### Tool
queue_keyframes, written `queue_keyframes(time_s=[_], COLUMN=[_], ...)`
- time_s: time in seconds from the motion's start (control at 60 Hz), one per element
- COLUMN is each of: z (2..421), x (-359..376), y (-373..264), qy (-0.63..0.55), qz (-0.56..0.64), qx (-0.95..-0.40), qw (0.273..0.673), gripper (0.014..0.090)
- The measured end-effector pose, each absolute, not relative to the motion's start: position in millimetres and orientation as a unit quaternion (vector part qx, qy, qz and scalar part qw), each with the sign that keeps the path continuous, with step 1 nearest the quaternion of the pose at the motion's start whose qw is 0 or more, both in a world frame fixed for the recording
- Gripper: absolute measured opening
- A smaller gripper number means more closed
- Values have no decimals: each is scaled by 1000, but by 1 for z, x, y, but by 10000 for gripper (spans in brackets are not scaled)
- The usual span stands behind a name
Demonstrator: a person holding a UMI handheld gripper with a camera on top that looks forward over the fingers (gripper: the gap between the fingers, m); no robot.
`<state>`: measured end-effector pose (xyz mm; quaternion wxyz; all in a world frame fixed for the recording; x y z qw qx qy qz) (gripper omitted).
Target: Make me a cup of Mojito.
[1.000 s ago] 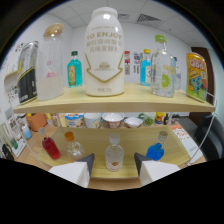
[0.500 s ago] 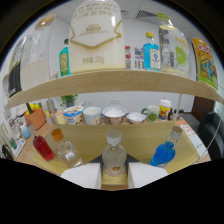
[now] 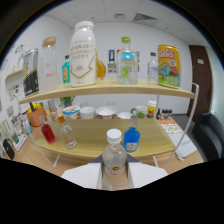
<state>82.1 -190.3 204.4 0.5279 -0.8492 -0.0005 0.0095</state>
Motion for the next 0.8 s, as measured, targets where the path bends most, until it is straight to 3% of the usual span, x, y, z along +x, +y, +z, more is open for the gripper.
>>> queue_keyframes(time_s=[0.25,0.45,0.617,0.8], z=[149,146,174,198], x=[134,151,153,141], y=[-223,-220,-206,-194], qy=[12,-79,-232,-392], qz=[-38,-160,-313,-441], qx=[-873,-857,-786,-675], qw=[487,483,479,443], gripper=[335,334,336,332])
